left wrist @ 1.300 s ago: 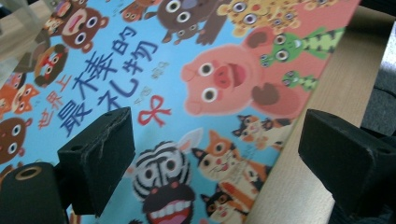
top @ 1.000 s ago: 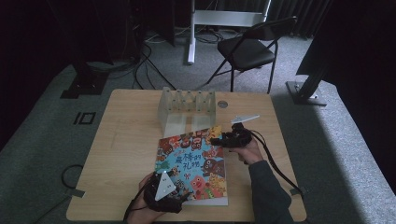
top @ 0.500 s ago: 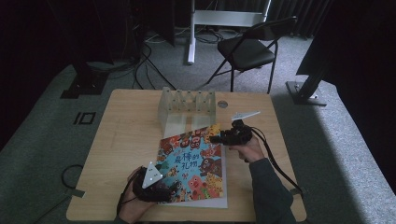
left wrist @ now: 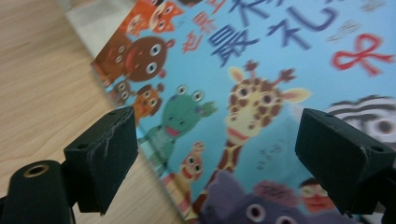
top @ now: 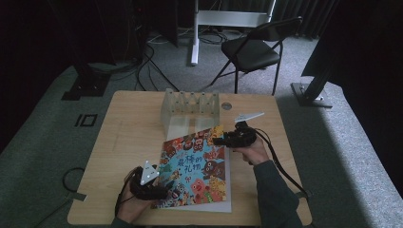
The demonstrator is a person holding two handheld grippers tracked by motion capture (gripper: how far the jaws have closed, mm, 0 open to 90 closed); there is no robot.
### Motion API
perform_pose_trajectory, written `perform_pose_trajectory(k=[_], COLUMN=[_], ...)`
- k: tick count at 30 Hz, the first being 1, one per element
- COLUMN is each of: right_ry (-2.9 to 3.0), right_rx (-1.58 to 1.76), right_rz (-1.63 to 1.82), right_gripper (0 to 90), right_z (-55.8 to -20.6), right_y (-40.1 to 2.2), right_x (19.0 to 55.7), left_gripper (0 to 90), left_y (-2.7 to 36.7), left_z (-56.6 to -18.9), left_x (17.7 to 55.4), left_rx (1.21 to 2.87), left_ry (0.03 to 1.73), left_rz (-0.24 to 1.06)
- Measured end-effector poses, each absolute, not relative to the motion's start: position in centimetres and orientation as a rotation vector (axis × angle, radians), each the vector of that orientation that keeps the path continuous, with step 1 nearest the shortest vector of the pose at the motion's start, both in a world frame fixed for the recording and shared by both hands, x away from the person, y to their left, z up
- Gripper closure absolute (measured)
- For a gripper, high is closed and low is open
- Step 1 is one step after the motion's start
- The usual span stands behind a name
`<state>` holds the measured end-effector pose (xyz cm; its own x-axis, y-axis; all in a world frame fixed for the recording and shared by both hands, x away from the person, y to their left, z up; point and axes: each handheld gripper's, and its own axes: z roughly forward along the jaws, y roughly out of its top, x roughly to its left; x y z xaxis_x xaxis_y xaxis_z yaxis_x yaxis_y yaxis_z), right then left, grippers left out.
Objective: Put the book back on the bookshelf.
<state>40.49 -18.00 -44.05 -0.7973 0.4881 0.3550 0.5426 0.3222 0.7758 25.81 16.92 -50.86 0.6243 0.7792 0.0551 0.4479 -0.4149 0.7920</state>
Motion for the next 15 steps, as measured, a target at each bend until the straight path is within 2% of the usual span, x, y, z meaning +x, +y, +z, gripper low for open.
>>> perform_pose_trajectory(k=[15], right_ry=[-2.5], right_rx=[-0.998], right_rz=[-1.554], right_gripper=[60.7], right_z=[-43.6], right_y=[-18.0], right_x=[39.7], left_gripper=[14.5], left_y=[18.8], left_z=[-51.4], left_x=[27.2], left_rx=[2.029], left_ry=[1.05], left_rz=[0.486])
